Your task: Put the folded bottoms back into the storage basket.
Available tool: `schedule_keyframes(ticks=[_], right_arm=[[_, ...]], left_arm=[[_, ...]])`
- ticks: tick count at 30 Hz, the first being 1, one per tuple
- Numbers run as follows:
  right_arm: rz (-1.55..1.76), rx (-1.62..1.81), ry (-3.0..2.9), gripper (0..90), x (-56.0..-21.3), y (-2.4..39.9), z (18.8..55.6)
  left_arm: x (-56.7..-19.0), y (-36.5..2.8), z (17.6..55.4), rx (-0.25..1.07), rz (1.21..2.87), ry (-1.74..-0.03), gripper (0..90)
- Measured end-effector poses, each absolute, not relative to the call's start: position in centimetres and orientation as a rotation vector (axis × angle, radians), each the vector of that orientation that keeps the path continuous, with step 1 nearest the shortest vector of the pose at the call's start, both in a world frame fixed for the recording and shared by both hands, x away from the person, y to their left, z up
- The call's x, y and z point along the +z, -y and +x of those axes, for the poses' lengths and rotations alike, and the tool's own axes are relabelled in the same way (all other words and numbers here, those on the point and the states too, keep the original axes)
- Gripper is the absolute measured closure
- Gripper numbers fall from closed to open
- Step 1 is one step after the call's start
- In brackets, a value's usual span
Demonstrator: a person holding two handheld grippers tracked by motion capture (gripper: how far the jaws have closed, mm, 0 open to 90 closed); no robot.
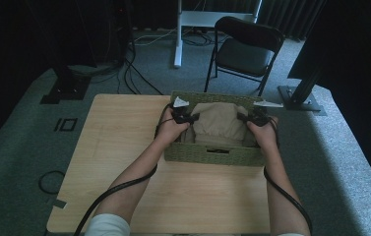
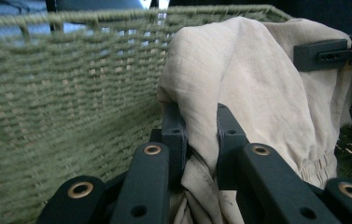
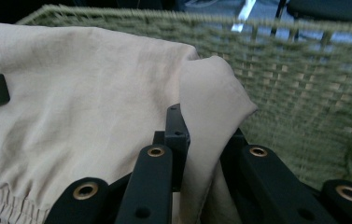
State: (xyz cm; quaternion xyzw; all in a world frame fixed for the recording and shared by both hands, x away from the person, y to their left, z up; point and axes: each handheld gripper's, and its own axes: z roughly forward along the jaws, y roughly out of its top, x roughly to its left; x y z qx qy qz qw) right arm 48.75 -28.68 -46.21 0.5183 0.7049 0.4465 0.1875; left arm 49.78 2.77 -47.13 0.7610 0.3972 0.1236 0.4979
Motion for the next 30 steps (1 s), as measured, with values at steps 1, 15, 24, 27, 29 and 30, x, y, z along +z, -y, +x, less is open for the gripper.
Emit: schedule_keyframes(ticks=[1, 15, 24, 27, 29, 30], right_arm=[[1.472, 1.258, -1.980, 79.9, -46.5, 28.7, 48.9], [1.563, 1.136, -2.011, 79.1, -47.7, 28.0, 51.5], [1.656, 1.053, -2.015, 76.5, -48.7, 27.7, 53.4], [1.670, 1.031, -2.005, 72.6, -48.9, 27.7, 53.8], [1.693, 0.952, -1.969, 58.6, -49.3, 27.8, 54.1], [1.692, 0.932, -1.960, 55.8, -49.4, 27.9, 54.2]], left_arm=[[-47.3, -2.7, 49.9, 0.294, 1.845, -0.973, 79.7], [-48.6, -2.1, 52.1, 0.290, 1.880, -1.066, 78.3], [-49.2, -1.7, 53.3, 0.298, 1.900, -1.105, 77.1], [-49.4, -1.7, 53.6, 0.302, 1.896, -1.117, 70.7], [-49.7, -1.7, 54.1, 0.363, 1.898, -1.145, 51.4], [-49.7, -1.7, 54.1, 0.375, 1.910, -1.146, 45.8]])
